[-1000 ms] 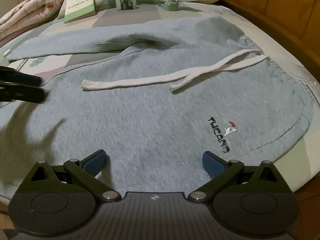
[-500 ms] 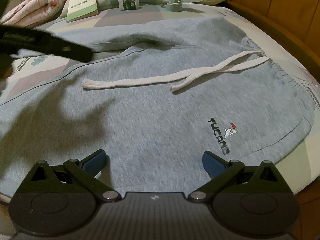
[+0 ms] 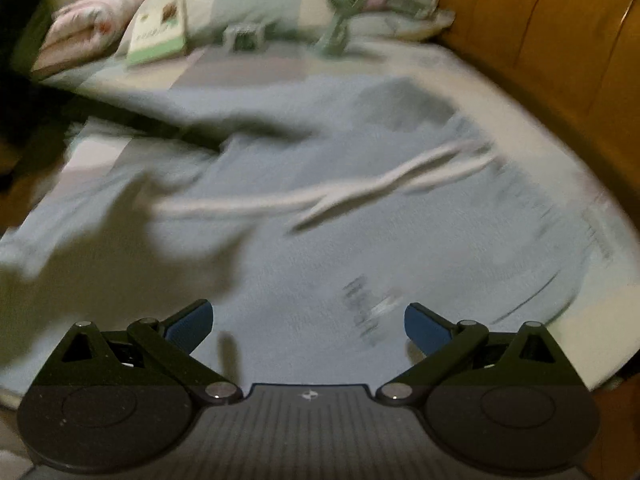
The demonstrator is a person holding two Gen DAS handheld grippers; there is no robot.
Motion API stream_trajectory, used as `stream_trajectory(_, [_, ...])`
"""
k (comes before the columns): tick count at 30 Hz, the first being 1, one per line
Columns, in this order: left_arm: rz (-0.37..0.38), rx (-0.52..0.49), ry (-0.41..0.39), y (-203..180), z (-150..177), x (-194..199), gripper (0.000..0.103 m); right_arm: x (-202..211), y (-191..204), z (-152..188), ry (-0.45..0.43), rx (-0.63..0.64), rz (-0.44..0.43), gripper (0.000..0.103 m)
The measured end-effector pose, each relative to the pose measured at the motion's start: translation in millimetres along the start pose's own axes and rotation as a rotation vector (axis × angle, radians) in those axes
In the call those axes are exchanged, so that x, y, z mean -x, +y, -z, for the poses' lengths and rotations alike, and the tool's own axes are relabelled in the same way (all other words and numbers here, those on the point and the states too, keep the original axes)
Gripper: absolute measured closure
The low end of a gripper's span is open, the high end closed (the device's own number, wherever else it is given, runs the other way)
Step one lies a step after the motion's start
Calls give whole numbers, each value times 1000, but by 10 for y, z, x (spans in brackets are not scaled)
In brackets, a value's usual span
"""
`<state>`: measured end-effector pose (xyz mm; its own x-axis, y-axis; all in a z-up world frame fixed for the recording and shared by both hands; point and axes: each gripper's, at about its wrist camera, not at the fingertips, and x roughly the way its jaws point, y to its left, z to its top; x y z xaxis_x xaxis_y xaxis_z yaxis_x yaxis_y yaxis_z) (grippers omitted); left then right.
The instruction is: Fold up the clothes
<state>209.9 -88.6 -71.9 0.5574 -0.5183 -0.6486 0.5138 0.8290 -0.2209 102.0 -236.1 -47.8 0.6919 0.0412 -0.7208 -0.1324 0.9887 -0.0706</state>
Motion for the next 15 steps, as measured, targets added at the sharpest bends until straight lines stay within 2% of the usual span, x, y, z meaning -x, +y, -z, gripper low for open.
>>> stream_trajectory(4, [-20,-14,84,-76,102,-201,27,-253,-491,-294,-41,-43,54,0])
stream_trajectory(6, [-39,-16,119,-85,146,-256,27,-462,-693,-338,-14,-103,46,0])
stream_trajectory(9, [-54,-39,132,-96,194,-262,26,-727,-921,-286,44,-198,36,0])
stream_trajectory(15, [-61,-80,142,-128,212,-297,21,-575,-858,161,8,-111,91,0])
